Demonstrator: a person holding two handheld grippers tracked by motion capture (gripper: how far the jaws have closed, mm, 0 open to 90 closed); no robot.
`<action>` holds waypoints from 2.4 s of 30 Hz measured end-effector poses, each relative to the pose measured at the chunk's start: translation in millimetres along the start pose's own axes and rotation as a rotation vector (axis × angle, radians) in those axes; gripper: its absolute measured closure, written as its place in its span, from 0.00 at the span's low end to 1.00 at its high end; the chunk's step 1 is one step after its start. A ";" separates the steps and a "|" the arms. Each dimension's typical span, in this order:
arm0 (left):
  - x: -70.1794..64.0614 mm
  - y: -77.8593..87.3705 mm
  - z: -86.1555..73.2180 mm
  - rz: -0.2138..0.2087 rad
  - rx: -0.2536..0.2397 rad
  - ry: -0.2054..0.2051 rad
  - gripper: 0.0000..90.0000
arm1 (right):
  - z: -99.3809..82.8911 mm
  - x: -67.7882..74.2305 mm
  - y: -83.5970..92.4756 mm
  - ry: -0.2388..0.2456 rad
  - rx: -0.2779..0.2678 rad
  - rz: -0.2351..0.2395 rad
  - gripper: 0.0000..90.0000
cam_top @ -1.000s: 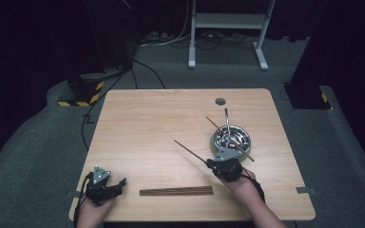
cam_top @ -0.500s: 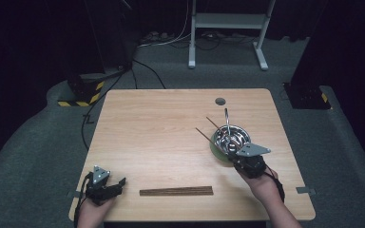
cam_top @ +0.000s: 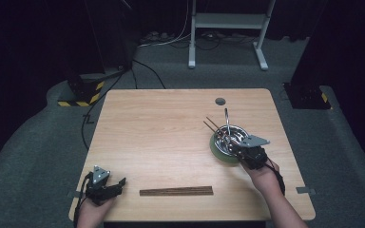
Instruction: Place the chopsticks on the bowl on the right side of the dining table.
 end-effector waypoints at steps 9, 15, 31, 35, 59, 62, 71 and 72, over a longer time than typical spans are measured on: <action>-0.3 0.0 -0.1 -0.004 -0.001 0.000 0.31 | 0.7 -4.0 -11.3 -0.019 0.020 -0.014 0.94; -0.4 -0.1 -0.1 -0.004 -0.001 0.000 0.31 | -0.2 -6.1 -16.9 -0.027 0.034 -0.030 0.94; -0.3 0.0 -0.1 -0.004 0.000 -0.001 0.31 | 2.3 -8.9 -22.1 -0.011 0.043 -0.037 0.92; -0.3 0.0 -0.1 -0.004 0.000 -0.001 0.31 | 7.3 -8.8 -16.7 -0.005 0.013 -0.034 0.87; -0.2 0.3 -0.1 -0.010 0.009 -0.008 0.31 | 16.0 -25.2 -33.2 -0.064 0.114 -0.006 0.77; -0.2 0.1 -0.1 -0.011 0.007 -0.008 0.31 | 15.7 -26.1 -34.4 -0.060 0.117 0.003 0.82; -0.2 0.2 -0.1 -0.010 0.009 -0.008 0.31 | 14.3 -22.6 -33.7 -0.038 0.111 0.016 0.85; -0.2 0.3 -0.1 -0.010 0.009 -0.009 0.31 | 13.9 -22.5 -33.3 -0.034 0.110 0.018 0.85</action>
Point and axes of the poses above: each handheld gripper's, and its own axes: y roughly backward along the jaws, z roughly out of its top, x roughly to its left, the point moved 2 cm from there along -y, roughly forward along the jaws
